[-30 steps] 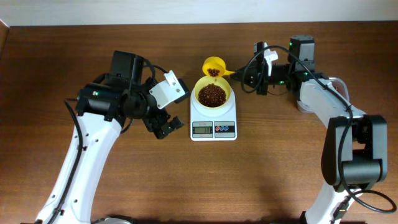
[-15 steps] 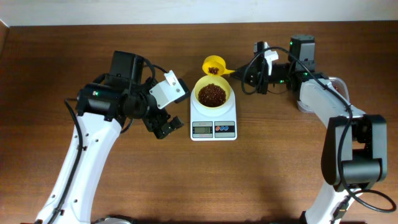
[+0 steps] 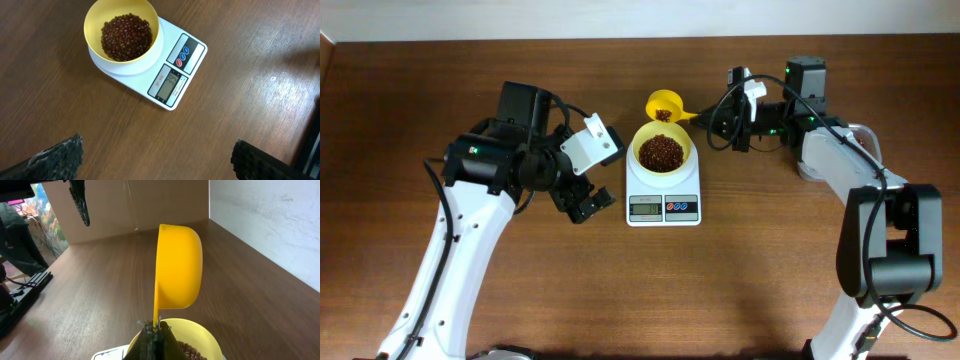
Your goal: Scoop item into bowl and weigh 50g on scale
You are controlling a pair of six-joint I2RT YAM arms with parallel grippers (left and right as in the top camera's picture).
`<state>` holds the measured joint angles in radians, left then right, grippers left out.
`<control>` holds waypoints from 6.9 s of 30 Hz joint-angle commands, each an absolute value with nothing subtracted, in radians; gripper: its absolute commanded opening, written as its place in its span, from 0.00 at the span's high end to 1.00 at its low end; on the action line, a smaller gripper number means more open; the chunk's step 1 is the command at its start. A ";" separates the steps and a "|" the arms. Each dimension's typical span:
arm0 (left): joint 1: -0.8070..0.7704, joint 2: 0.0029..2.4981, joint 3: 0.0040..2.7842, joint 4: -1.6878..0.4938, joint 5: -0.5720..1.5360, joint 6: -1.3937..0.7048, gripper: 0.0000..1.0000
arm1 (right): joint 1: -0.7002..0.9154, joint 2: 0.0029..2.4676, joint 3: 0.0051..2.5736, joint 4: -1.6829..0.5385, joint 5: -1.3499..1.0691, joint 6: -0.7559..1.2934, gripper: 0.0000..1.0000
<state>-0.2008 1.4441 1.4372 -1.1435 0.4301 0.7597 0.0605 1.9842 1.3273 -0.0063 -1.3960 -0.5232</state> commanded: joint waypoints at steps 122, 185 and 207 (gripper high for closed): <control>-0.200 1.444 1.434 -1.143 0.448 0.773 0.01 | -0.165 1.994 1.330 0.913 -0.862 -0.119 0.96; -0.200 1.444 1.434 -1.143 0.448 0.773 0.01 | -0.412 1.792 1.325 -0.834 -0.491 -0.209 0.96; -0.200 1.444 1.434 -1.143 0.448 0.773 0.01 | -0.589 1.790 1.325 -0.921 -1.141 -0.255 0.96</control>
